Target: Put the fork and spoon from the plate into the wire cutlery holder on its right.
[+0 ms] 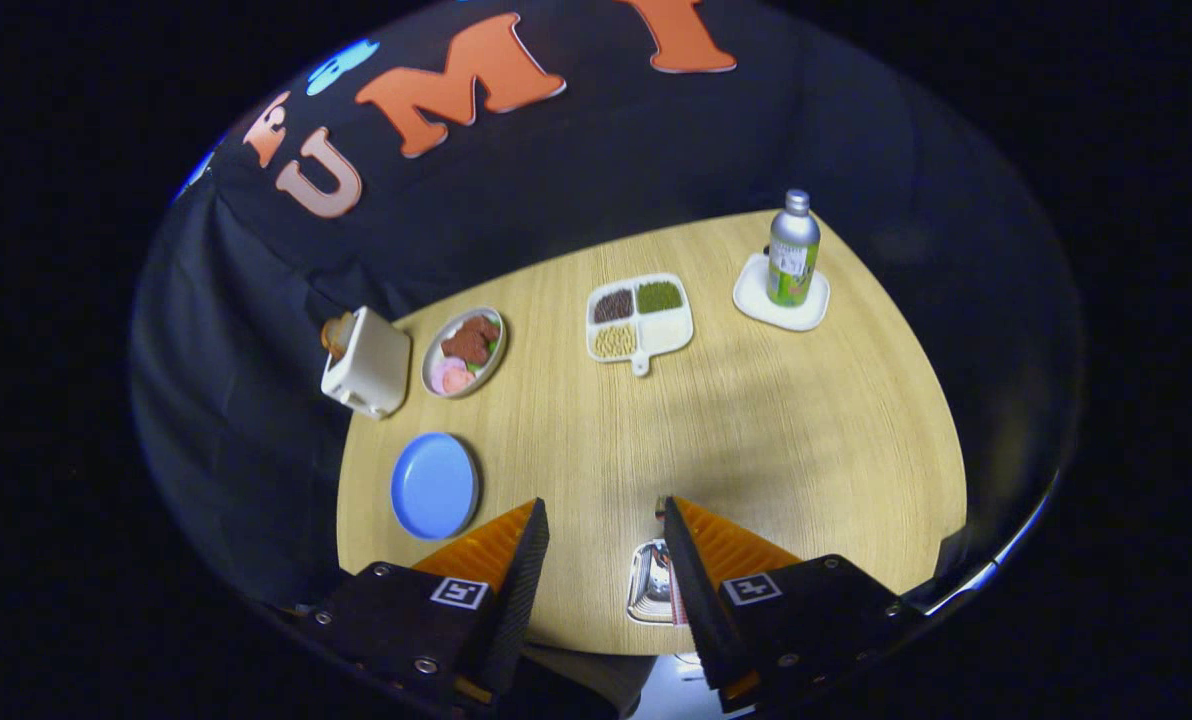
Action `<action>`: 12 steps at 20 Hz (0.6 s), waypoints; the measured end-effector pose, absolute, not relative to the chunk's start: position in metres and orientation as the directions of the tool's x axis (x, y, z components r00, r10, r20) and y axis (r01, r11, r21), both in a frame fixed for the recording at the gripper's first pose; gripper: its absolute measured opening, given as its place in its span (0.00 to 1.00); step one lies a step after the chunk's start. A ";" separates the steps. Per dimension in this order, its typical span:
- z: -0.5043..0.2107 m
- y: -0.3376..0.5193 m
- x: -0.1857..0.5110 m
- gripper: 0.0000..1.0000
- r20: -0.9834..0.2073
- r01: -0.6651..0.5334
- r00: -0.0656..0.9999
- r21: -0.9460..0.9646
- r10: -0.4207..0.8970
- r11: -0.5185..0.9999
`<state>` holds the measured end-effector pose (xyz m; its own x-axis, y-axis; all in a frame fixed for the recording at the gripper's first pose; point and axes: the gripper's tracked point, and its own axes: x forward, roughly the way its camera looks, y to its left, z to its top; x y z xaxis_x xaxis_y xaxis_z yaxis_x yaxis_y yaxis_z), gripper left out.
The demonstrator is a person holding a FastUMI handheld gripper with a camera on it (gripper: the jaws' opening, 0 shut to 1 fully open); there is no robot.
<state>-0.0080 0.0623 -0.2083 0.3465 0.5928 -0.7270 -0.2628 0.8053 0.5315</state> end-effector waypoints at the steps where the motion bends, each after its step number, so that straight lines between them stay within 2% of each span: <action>1: -0.202 0.062 0.002 0.74 -0.700 -0.264 0.412 0.521 0.584 0.811; 5: -0.168 0.051 0.031 0.87 -0.575 -0.289 0.624 0.459 0.529 0.840; 9: -0.113 0.044 0.053 0.91 -0.376 -0.315 0.790 0.429 0.484 0.847; 12: -0.080 0.030 0.064 0.93 -0.240 -0.326 0.874 0.354 0.422 0.877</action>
